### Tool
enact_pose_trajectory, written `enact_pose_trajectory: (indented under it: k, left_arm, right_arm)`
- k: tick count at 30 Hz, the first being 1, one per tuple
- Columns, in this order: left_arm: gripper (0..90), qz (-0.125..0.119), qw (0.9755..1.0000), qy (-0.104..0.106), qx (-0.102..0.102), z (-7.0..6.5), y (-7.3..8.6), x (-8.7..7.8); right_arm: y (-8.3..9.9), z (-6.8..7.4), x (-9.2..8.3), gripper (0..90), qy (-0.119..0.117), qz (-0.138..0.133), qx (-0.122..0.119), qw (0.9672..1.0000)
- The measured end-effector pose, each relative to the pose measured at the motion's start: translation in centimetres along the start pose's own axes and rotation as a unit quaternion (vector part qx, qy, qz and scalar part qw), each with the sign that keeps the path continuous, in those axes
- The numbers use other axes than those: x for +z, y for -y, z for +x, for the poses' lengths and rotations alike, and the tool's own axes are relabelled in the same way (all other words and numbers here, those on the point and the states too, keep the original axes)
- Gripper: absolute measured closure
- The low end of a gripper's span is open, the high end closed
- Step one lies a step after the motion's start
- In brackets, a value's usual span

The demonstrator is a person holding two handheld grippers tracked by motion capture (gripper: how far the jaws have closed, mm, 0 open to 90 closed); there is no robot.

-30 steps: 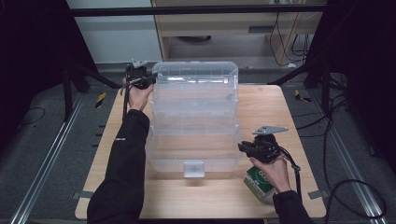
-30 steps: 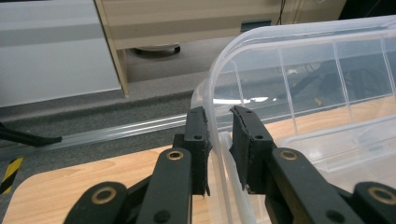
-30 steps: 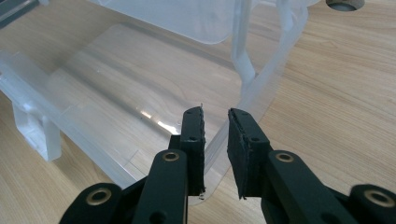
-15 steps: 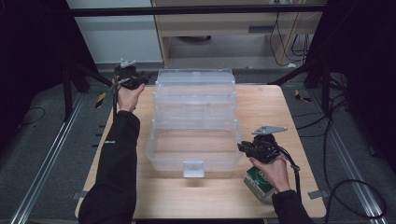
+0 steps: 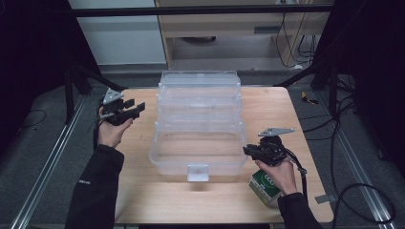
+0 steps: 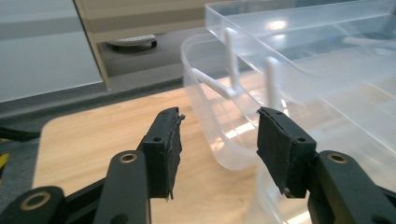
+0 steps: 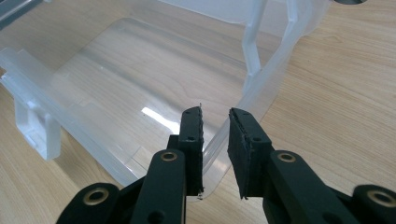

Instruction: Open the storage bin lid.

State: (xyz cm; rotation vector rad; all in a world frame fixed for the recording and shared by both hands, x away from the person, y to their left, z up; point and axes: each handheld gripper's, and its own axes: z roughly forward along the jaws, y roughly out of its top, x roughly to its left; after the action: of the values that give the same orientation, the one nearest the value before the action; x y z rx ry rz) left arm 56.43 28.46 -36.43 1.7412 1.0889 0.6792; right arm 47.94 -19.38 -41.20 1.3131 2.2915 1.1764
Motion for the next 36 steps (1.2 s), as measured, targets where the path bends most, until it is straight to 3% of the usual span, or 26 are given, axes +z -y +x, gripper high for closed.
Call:
enact_pose_trajectory:
  k: [1, 3, 7, 8, 14, 18, 26, 30, 36]
  left_arm:
    - [46.5, 0.003, 1.0000, 0.004, -0.003, -0.2, 0.4, -0.4]
    - [43.9, 0.018, 0.9998, 0.006, 0.011, -0.8, 1.3, -0.9]
    - [41.3, 0.025, 0.9993, 0.026, 0.004, -2.1, 2.8, -1.9]
    - [40.2, 0.036, 0.9989, 0.029, 0.012, -2.5, 3.2, -2.2]
    - [38.7, 0.061, 0.9976, 0.030, 0.015, -4.2, 5.3, -3.3]
    - [38.8, 0.079, 0.9957, 0.038, 0.030, -5.2, 6.0, -3.2]
    - [47.2, 0.106, 0.9924, 0.045, 0.043, -6.8, 7.5, -2.7]
    - [58.2, 0.123, 0.9902, 0.048, 0.046, -7.1, 7.8, -2.4]
    - [63.0, 0.116, 0.9916, 0.050, 0.030, -7.0, 7.9, -2.8]
  right_arm:
    - [0.0, 0.0, 0.0, 75.0, 0.000, 0.002, 0.000, 1.0000]
    - [0.0, 0.0, 0.0, 74.9, -0.001, 0.003, 0.004, 1.0000]
    - [0.0, 0.0, 0.0, 74.9, 0.000, 0.002, 0.003, 1.0000]
    - [0.0, 0.0, 0.0, 75.0, 0.001, 0.003, 0.003, 1.0000]
    - [-0.1, 0.2, 0.0, 75.0, 0.008, 0.005, -0.004, 0.9999]
    - [-0.2, 0.4, 0.1, 74.5, 0.016, 0.006, -0.002, 0.9998]
    - [0.0, 0.8, 0.2, 74.6, 0.031, 0.001, -0.010, 0.9995]
    - [-0.1, 1.1, 0.3, 74.7, 0.043, 0.002, -0.017, 0.9989]
    - [-0.1, 0.9, 0.3, 74.4, 0.037, 0.001, -0.014, 0.9992]
